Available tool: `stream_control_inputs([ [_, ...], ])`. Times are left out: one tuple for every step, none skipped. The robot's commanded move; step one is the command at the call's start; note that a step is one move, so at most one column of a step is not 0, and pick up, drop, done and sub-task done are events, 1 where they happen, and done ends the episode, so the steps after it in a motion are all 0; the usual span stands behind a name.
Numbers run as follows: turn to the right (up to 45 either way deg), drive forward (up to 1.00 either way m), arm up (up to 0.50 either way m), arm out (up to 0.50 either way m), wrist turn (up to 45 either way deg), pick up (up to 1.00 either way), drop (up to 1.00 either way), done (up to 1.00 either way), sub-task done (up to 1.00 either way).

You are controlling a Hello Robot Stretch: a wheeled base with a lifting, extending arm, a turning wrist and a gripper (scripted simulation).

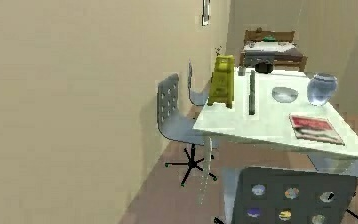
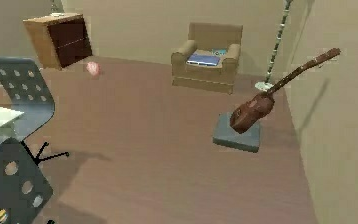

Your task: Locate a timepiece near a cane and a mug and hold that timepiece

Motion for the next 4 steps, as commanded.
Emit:
stream_control_inputs([
  [0.0,0.35,0.00,0.00,0.0,0.00,0.00,0.00,0.00],
  [45.0,0.00,0.00,0.00,0.0,0.00,0.00,0.00,0.00],
  [45.0,0.00,0.00,0.00,0.0,0.00,0.00,0.00,0.00],
  [45.0,0.00,0.00,0.00,0.0,0.00,0.00,0.00,0.00],
])
